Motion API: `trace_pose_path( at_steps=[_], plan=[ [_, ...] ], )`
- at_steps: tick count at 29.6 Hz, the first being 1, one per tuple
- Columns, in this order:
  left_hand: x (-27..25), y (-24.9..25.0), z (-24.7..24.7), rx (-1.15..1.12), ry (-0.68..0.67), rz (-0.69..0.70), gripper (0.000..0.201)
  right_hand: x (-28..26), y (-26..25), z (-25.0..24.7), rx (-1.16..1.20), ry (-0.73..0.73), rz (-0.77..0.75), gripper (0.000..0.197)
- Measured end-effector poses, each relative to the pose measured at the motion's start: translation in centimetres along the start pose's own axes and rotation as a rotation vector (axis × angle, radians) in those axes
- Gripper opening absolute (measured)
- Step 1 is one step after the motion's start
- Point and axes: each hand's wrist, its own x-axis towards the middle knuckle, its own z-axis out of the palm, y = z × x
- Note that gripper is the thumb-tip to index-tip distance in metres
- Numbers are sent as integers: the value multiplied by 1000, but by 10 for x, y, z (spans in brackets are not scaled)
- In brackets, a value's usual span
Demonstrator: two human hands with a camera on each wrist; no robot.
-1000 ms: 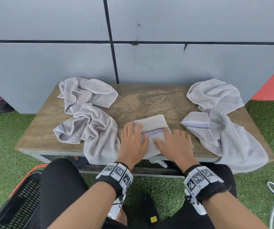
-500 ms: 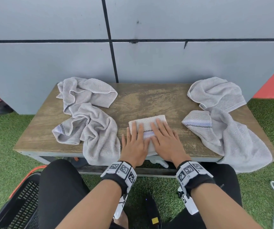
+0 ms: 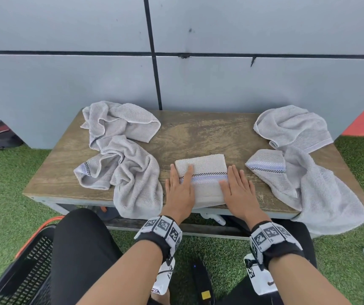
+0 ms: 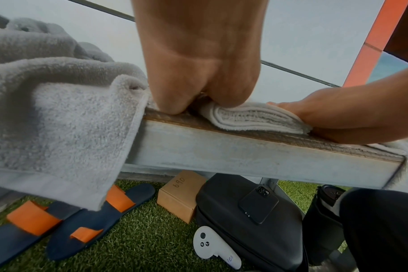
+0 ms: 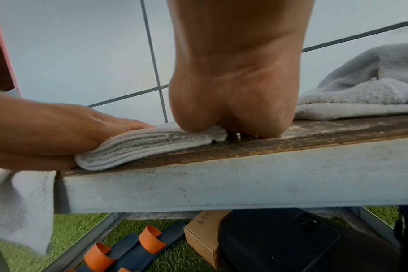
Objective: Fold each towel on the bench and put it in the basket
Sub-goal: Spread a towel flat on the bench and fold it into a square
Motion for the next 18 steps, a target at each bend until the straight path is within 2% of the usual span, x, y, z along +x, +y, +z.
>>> trace_pose_path(
  at_steps=[9, 14, 18],
  plan=[
    [-3, -3, -6, -126, 81, -3, 64, 2, 0, 3, 0, 21, 1, 65],
    [-6, 0, -10, -132, 93, -121, 78, 1, -2, 2, 17, 40, -4, 63],
    [-5, 8, -16, -82, 121, -207, 68, 3, -13, -7, 44, 61, 26, 57]
  ],
)
